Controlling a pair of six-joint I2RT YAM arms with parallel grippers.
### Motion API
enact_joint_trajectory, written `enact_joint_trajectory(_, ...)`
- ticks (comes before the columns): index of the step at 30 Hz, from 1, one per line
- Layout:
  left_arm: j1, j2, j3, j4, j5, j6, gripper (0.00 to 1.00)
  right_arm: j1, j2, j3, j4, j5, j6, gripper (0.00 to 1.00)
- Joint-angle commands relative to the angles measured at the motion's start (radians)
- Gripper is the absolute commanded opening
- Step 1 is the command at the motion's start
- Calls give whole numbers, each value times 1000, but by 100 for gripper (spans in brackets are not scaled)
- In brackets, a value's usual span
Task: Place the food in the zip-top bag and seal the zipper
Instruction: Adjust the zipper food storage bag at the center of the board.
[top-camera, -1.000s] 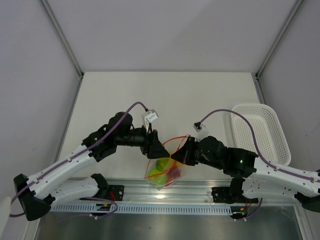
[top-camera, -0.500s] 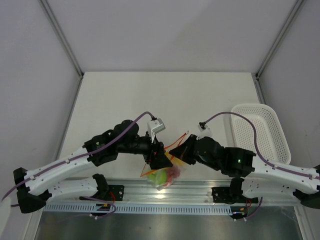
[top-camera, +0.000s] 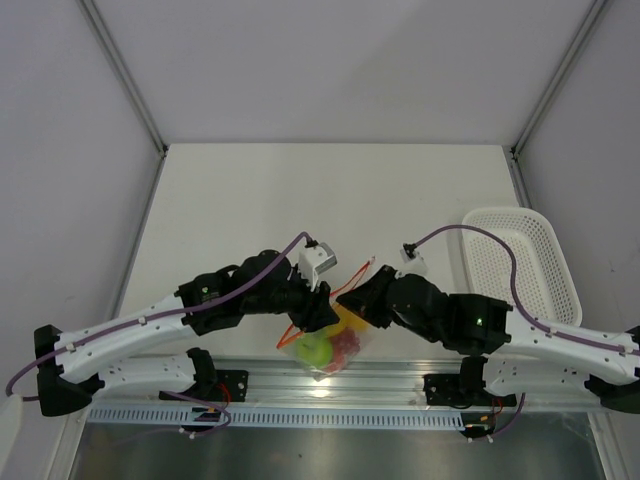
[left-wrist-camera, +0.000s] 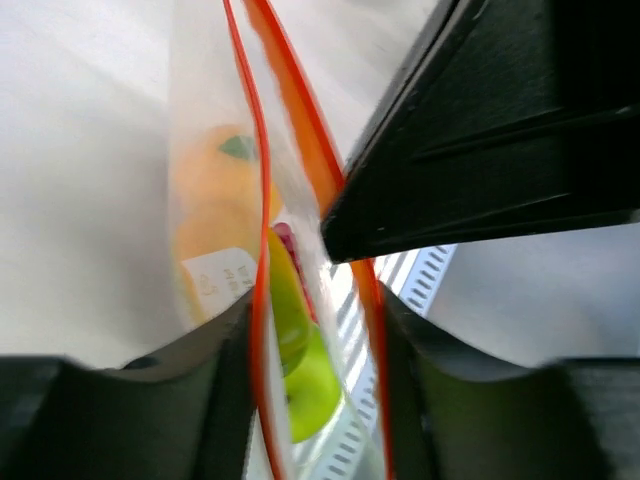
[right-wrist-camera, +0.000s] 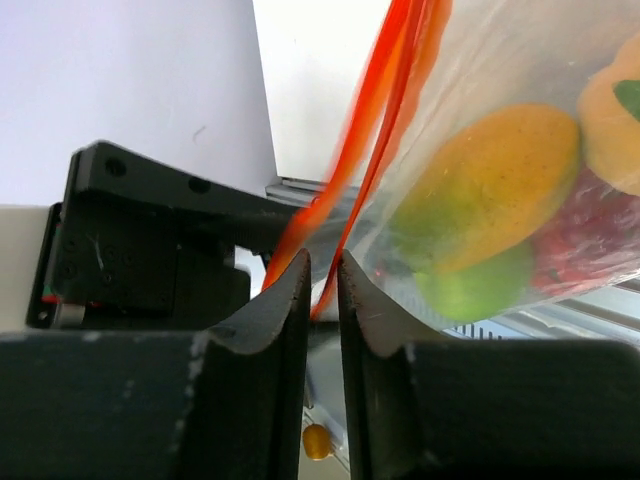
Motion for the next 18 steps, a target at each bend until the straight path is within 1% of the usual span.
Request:
enact_joint_trajectory(1,-7,-10,19,-15,-75,12,46,7,-25,36,-5,57,11,20)
enact_joint_trajectory(2,-7,-7,22,-22,-86,12,35,7,-25,37,-8,58,9,22)
enact_joint_trajectory(3,-7,-1,24,-26,-91,12,29,6,-26,37,-8,60,-11,24)
enact_joint_trajectory(5,-6,5,24,-28,-98,10,22,7,-31,47,-5,60,-46,29)
enact_joint_trajectory(6,-7,7,25,-29,-107,9,11,7,-34,51,-14,63,-67,35)
enact_joint_trajectory(7,-7,8,27,-32,-109,9,6,6,-36,59,-19,64,-137,38)
enact_joint_trajectory(8,-7,7,34,-34,-112,10,0,4,-46,80,-43,67,-175,47)
enact_joint_trajectory(9,-7,5,37,-37,-112,13,1,0,-55,89,-54,70,-219,53)
enact_joint_trajectory(10,-7,2,40,-40,-109,16,1,-7,-66,94,-59,70,-318,60)
enact_joint_trajectory(11,-6,1,47,-45,-109,18,0,-13,-94,100,-72,70,-365,77)
enact_joint_trajectory(12,-6,-2,50,-49,-108,18,1,-19,-109,99,-77,64,-412,86)
enact_joint_trajectory(13,-6,-10,56,-54,-109,18,1,-40,-127,94,-82,55,-511,96)
enact_joint_trajectory(14,-1,-16,57,-54,-105,18,0,-56,-161,81,-73,38,-572,99)
enact_joint_trajectory(15,2,-21,56,-52,-97,16,1,-75,-177,74,-73,17,-624,99)
enact_joint_trajectory(16,6,-34,57,-45,-69,16,1,-130,-189,67,-66,-47,-744,100)
enact_joint_trajectory(18,20,-47,59,-35,-40,10,1,-190,-218,56,-68,-126,-849,100)
